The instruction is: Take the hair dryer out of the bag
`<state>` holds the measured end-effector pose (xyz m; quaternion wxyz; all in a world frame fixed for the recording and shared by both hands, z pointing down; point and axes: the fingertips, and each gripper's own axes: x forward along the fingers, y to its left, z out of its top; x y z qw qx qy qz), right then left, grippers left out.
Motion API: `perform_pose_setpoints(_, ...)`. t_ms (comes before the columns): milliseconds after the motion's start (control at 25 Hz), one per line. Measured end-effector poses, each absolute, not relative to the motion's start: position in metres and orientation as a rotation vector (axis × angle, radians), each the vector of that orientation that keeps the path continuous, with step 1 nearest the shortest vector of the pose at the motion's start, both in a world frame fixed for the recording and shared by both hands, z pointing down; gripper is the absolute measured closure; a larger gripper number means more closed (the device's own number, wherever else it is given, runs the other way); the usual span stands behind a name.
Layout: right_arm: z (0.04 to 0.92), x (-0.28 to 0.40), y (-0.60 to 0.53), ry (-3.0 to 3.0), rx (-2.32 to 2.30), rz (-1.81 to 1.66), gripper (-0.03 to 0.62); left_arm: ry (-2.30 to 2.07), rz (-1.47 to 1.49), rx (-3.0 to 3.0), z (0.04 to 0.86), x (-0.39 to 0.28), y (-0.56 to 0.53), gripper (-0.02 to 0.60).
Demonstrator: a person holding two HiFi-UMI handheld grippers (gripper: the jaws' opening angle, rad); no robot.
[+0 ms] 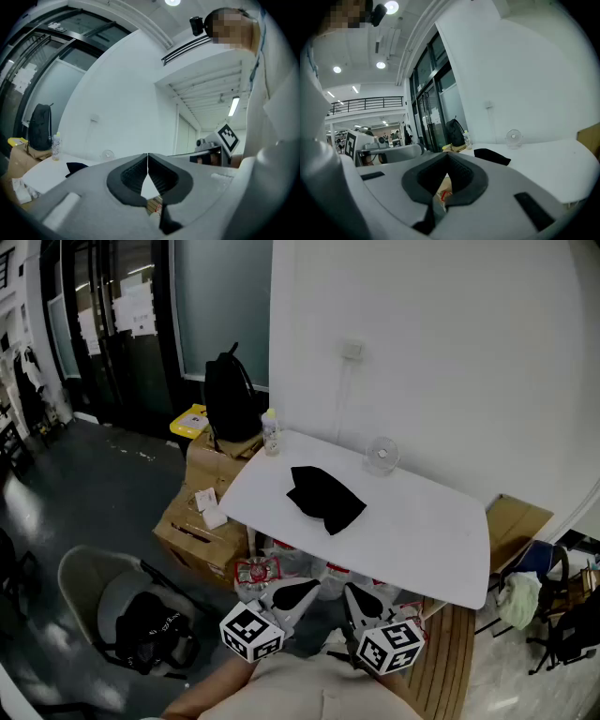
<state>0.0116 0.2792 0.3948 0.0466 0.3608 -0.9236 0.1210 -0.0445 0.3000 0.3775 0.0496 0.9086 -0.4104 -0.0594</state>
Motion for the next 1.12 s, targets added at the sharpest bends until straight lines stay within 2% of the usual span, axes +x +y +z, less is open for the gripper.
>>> perform_pose_setpoints(840, 0.403, -0.006, 0.244, -2.877, 0.953, 0.491, 0.574, -1.212, -0.165, 2.685, 0.394, -0.043, 0.259, 0.569)
perform_pose_setpoints(1120, 0.413, -0.008, 0.187, -2.862, 0.908, 0.51, 0.523, -1.237, -0.157, 2.644, 0.401, -0.044, 0.203, 0.569)
